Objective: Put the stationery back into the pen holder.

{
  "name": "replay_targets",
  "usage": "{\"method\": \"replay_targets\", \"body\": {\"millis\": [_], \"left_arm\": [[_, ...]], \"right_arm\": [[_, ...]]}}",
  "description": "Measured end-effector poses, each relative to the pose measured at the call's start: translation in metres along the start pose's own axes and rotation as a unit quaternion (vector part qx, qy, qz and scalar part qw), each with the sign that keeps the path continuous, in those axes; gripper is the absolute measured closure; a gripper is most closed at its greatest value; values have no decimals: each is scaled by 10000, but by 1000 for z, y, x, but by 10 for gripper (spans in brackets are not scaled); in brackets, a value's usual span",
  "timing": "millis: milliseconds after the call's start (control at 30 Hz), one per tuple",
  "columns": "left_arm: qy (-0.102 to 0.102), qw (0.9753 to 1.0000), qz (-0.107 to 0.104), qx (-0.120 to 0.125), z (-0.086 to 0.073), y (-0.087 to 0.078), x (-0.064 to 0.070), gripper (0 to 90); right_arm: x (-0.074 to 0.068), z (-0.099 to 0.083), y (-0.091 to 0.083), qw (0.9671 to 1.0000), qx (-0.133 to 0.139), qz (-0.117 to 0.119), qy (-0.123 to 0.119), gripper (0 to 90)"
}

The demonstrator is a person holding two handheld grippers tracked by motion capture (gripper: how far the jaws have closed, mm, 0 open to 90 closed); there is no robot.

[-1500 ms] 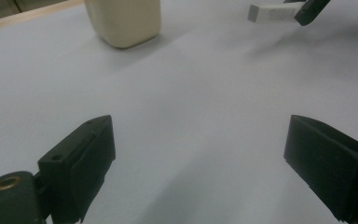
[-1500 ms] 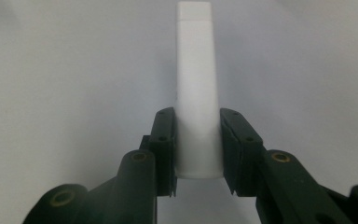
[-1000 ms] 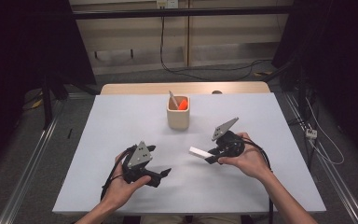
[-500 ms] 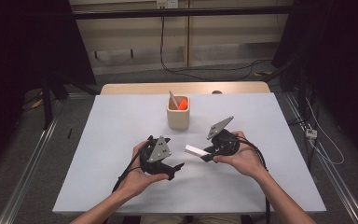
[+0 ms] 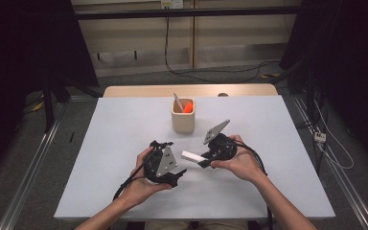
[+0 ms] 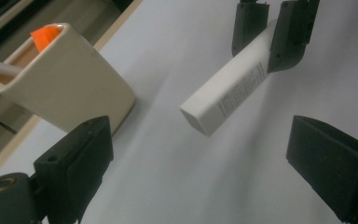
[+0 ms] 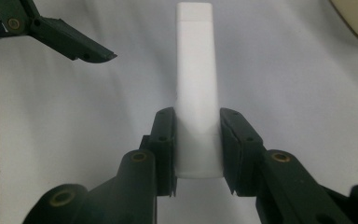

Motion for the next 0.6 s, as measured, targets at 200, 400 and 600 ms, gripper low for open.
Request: {"method": "replay_targets", "body": {"millis": [200, 400, 600], "left_arm": [[875, 9954, 367, -166, 0, 1, 10, 125], [1387, 9878, 579, -407, -2, 2, 13, 158], [1601, 9833, 623, -604, -5, 4, 16, 276]], "right_arm": [[-3, 10, 5, 9999, -96, 118, -22, 680], [-6, 18, 10, 9998, -138, 154, -21, 680], [-7, 21, 16, 9997, -179, 180, -15, 680]]}}
Point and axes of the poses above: each handheld gripper's, and its own axes: y roughly forward along the jaws, z roughly out of its top, x roughly to its right, the point moved 2 cm from there along y, roughly forward along the jaws, and after that the axes turned 9 degrees about x, right-handed, at the moved point
